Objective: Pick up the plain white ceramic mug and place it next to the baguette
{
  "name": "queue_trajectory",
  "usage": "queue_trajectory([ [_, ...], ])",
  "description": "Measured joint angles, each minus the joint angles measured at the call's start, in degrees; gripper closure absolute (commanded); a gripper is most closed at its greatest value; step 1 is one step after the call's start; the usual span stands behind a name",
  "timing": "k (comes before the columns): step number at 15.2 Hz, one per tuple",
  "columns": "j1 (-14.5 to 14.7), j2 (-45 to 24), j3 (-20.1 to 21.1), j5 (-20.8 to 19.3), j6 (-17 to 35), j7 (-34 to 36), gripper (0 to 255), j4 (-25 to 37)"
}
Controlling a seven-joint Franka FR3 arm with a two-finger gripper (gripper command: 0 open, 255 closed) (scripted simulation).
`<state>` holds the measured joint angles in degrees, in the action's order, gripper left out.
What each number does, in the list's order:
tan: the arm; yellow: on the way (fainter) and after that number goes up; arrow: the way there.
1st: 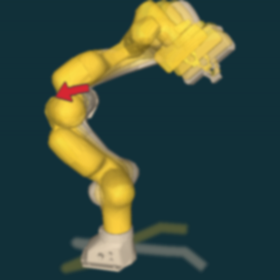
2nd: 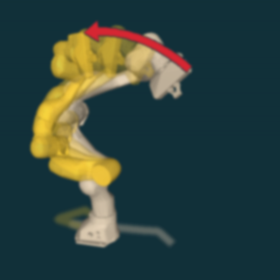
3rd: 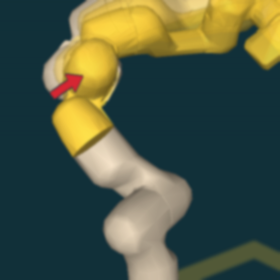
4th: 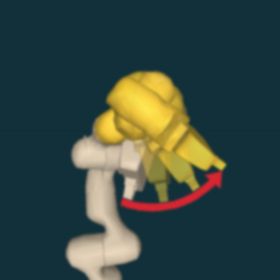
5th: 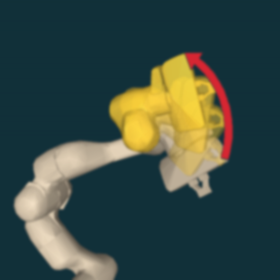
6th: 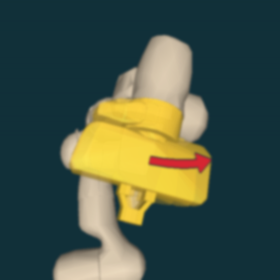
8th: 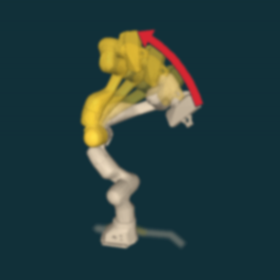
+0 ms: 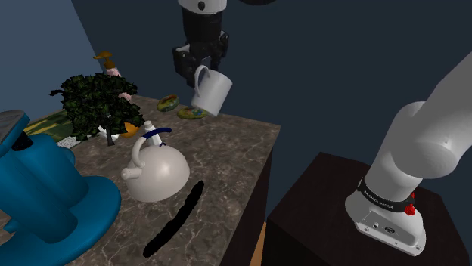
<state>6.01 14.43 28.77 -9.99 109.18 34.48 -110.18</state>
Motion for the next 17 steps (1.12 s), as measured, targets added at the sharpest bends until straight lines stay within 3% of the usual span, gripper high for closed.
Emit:
queue_trajectory([
  [6,2.3,-4.6,6.6,-2.8,-3.5,9.1,255,5.3],
  [10,4.5,-10.7,11.9,-7.0,-7.5,16.8,255,11.9],
  [14,8.3,-18.1,16.0,-12.5,-12.3,23.9,255,19.5],
  [17,12.9,-24.4,18.2,-17.3,-16.1,29.3,255,25.5],
])
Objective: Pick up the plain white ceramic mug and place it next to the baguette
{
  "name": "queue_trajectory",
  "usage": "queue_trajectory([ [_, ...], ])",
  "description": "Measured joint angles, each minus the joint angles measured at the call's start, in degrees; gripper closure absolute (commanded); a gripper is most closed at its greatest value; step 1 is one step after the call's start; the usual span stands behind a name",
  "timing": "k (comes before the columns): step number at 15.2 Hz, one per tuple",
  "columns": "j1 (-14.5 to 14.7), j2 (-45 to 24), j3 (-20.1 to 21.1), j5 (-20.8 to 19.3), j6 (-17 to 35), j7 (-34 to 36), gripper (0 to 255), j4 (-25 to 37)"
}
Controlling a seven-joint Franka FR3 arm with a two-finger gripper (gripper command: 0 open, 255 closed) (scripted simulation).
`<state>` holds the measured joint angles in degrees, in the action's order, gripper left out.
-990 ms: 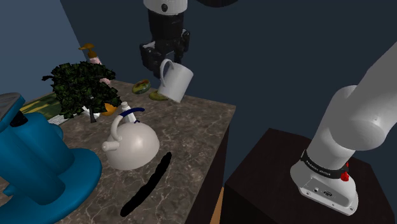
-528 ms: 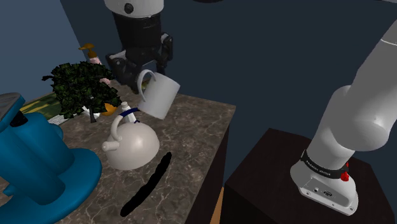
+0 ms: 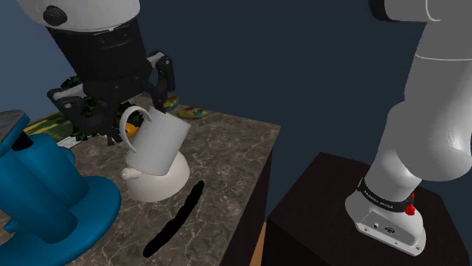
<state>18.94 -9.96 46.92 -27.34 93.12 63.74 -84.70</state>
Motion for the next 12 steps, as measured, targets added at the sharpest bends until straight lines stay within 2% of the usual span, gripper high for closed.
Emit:
queue_trajectory([
  [4,8.8,-9.4,0.6,-7.0,-6.3,5.5,255,10.7],
  [7,16.8,-16.6,-0.4,-11.9,-11.0,7.9,255,20.3],
  [9,25.7,-24.2,-2.5,-16.8,-16.3,8.2,255,32.7],
  [10,31.5,-28.7,-4.3,-19.4,-19.8,6.7,255,41.8],
  [11,33.1,-29.9,-4.7,-20.1,-20.5,7.0,255,43.5],
  [12,32.9,-29.9,-4.6,-20.0,-20.0,7.6,255,42.6],
])
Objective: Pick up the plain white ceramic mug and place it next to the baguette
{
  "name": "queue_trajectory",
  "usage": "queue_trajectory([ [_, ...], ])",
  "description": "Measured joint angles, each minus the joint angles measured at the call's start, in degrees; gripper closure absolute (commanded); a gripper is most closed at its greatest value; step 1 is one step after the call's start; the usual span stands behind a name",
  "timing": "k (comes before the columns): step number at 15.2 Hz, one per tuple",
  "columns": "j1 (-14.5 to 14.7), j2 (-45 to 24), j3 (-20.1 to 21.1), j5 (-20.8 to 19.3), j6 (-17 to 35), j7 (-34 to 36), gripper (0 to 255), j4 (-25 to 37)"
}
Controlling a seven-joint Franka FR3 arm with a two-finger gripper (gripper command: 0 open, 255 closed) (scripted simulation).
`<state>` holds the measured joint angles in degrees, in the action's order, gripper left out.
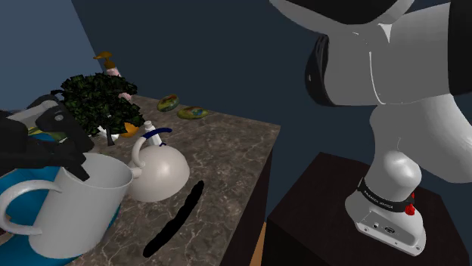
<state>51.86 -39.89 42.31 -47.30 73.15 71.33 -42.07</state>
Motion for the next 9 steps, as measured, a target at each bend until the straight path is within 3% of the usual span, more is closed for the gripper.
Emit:
queue_trajectory([
  [9,-6.4,3.5,2.1,2.6,8.2,5.2,255,-14.6],
])
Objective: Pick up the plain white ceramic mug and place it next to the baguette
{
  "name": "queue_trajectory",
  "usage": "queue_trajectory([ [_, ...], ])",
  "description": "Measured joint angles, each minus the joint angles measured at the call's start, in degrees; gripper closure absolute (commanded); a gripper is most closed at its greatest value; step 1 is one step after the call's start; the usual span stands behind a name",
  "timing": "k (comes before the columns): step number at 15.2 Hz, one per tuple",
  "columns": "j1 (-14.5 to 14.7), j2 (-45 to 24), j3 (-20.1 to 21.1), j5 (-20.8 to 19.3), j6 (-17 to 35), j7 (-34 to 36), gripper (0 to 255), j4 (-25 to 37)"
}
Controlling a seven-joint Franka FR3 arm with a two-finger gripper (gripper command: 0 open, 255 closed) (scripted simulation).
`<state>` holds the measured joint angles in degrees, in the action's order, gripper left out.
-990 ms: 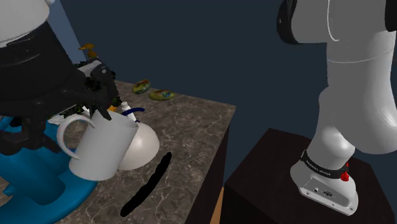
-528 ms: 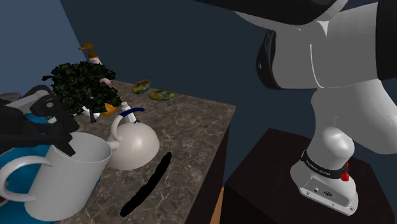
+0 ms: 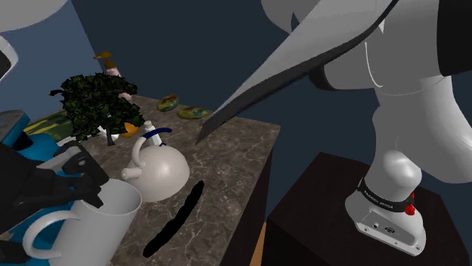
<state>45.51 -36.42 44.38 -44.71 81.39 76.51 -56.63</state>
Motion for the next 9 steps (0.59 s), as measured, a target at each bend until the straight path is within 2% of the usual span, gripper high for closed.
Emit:
queue_trajectory([
  [9,-3.9,1.3,0.7,0.9,7.1,3.5,255,-10.1],
])
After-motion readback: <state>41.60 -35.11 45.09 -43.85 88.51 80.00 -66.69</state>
